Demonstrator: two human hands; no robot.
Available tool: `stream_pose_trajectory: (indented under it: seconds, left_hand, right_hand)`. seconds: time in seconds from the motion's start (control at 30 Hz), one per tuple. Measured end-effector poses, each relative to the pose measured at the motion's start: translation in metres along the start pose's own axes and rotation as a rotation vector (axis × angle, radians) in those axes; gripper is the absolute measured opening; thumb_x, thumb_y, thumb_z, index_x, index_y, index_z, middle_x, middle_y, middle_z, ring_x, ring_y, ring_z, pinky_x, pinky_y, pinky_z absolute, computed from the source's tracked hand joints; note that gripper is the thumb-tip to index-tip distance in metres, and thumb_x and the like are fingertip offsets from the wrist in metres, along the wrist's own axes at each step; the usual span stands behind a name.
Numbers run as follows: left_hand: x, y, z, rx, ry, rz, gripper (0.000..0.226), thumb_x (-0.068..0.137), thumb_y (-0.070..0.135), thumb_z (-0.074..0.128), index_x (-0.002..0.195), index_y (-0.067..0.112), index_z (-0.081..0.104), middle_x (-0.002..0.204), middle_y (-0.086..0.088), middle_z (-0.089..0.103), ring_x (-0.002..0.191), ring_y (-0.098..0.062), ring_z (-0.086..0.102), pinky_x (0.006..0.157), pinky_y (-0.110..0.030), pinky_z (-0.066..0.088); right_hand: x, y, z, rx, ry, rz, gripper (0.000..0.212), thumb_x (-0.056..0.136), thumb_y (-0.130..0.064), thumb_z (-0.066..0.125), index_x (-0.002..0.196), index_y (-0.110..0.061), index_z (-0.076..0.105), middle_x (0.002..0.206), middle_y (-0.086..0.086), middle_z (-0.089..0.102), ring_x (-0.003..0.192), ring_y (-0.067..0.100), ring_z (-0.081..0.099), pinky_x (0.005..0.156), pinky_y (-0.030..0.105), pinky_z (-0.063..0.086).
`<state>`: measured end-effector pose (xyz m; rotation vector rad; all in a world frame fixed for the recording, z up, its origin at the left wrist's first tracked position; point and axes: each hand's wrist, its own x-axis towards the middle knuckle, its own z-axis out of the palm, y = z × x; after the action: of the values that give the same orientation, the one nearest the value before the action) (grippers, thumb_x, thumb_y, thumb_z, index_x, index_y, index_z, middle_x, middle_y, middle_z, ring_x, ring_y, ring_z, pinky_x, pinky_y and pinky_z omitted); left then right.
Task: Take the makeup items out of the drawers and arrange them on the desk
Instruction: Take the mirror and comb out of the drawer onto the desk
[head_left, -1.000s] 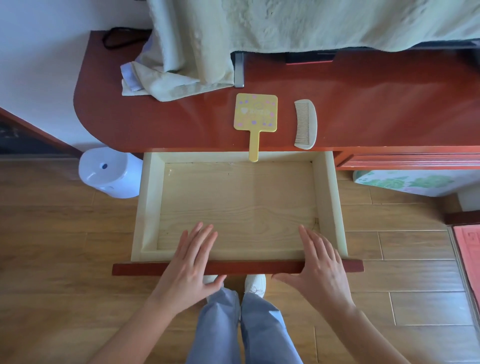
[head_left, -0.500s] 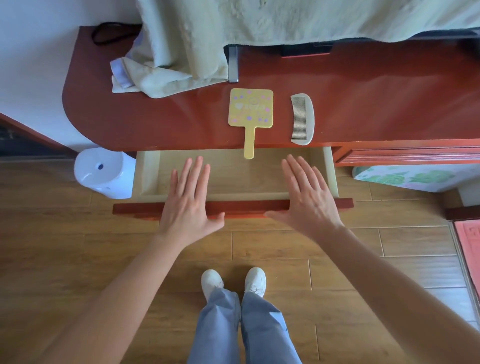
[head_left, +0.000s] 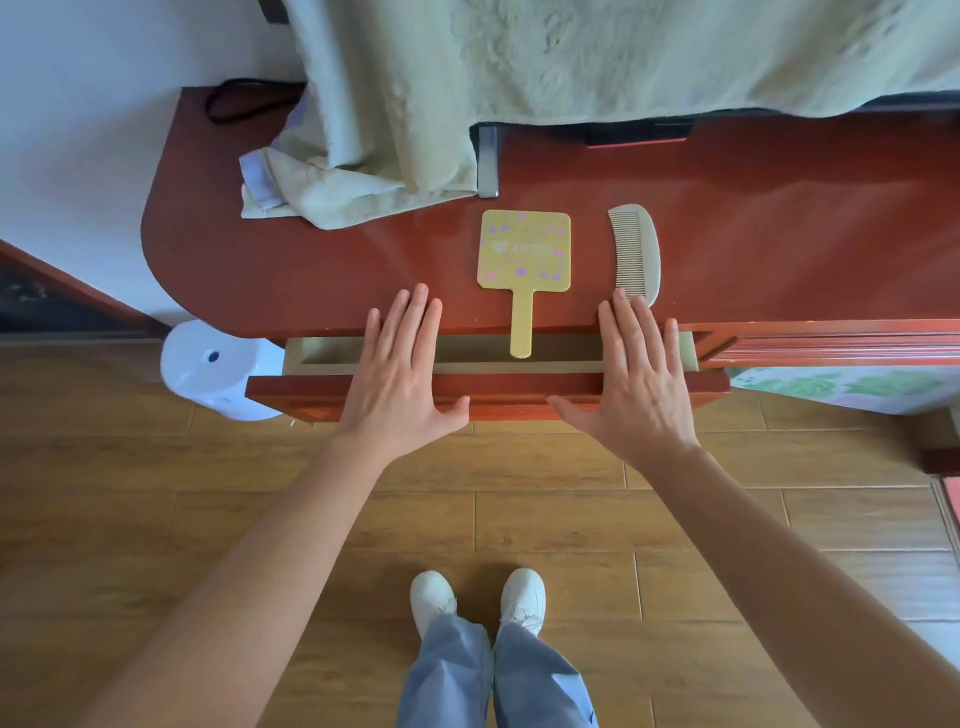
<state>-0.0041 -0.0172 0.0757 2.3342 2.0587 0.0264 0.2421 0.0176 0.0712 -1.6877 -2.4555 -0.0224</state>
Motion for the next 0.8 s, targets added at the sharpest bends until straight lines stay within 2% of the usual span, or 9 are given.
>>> stream_pose_trajectory:
  seconds: [0.13,0.3,0.47,0.63,0.8]
  left_hand:
    - [0.009,0.001,0.001,0.012,0.008,-0.021,0.097,0.072,0.056,0.049,0.147,0.003,0.016,0.156,-0.016,0.013,0.144,-0.03,0.011,0.116,-0.048,0.004]
    - [0.021,0.002,0.002,-0.011,0.047,-0.062,0.09,0.076,0.053,0.049,0.146,0.003,0.02,0.155,-0.015,0.017,0.143,-0.029,0.017,0.114,-0.048,0.012]
    - [0.025,0.003,0.003,-0.021,0.08,-0.085,0.076,0.086,0.05,0.041,0.143,0.001,0.029,0.152,-0.016,0.028,0.14,-0.029,0.027,0.111,-0.05,0.021]
    - [0.023,0.01,-0.011,-0.086,0.024,-0.097,0.088,0.082,0.052,0.049,0.146,0.001,0.02,0.155,-0.016,0.018,0.144,-0.028,0.014,0.114,-0.051,0.013]
    - [0.007,0.027,-0.039,-0.123,0.007,-0.008,0.088,0.08,0.058,0.033,0.146,0.001,0.021,0.154,-0.017,0.021,0.143,-0.03,0.017,0.114,-0.048,0.013]
  right_hand:
    - [0.012,0.004,0.001,-0.032,-0.008,-0.023,0.103,0.07,-0.066,0.057,0.143,0.001,0.028,0.152,0.016,0.028,0.141,0.03,0.024,0.113,0.052,0.016]
    - [0.027,0.006,0.005,-0.026,0.007,0.001,0.099,0.071,-0.063,0.057,0.143,0.0,0.028,0.151,0.016,0.03,0.14,0.03,0.027,0.113,0.05,0.02]
    - [0.031,0.001,0.003,-0.007,0.015,0.042,0.091,0.078,-0.062,0.041,0.143,-0.001,0.027,0.151,0.016,0.03,0.141,0.03,0.025,0.112,0.049,0.021]
    - [0.019,0.004,-0.007,0.019,0.011,0.061,0.089,0.078,-0.059,0.043,0.144,-0.001,0.027,0.151,0.016,0.03,0.141,0.031,0.024,0.113,0.048,0.021]
    - [-0.009,0.004,-0.028,0.036,-0.023,0.126,0.087,0.081,-0.061,0.041,0.142,0.0,0.029,0.149,0.017,0.033,0.14,0.031,0.026,0.112,0.05,0.028]
